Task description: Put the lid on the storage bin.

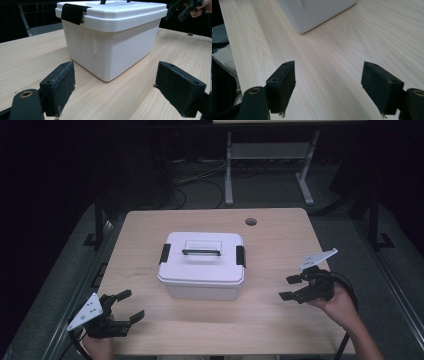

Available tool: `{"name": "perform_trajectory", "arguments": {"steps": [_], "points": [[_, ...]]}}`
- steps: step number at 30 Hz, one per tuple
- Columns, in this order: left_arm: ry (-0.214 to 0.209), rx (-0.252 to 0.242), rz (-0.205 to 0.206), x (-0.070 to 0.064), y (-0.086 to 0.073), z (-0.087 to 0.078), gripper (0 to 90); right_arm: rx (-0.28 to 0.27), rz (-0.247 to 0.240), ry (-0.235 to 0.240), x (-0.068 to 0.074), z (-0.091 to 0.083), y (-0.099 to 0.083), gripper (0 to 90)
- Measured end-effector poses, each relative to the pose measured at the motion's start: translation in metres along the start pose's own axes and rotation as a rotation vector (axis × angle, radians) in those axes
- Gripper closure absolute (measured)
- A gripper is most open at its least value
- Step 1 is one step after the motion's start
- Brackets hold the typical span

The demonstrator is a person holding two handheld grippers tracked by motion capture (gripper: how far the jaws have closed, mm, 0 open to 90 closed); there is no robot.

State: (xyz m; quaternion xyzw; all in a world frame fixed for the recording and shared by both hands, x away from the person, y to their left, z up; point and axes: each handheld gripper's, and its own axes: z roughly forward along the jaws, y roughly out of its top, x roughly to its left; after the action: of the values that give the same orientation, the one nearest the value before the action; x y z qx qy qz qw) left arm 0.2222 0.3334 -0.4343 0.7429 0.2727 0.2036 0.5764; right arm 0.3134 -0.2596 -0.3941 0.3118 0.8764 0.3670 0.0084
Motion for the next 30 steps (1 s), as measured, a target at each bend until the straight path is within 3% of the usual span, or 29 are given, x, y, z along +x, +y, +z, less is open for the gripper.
{"name": "perform_trajectory", "arguments": {"steps": [19,30], "points": [[-0.002,0.008,0.007,-0.001,0.000,0.002,15.7,-0.003,0.044,0.003,0.001,0.004,-0.030,26.9],[-0.003,0.008,0.007,-0.001,0.000,0.002,15.7,-0.004,0.046,-0.003,0.004,0.003,-0.042,26.9]]}}
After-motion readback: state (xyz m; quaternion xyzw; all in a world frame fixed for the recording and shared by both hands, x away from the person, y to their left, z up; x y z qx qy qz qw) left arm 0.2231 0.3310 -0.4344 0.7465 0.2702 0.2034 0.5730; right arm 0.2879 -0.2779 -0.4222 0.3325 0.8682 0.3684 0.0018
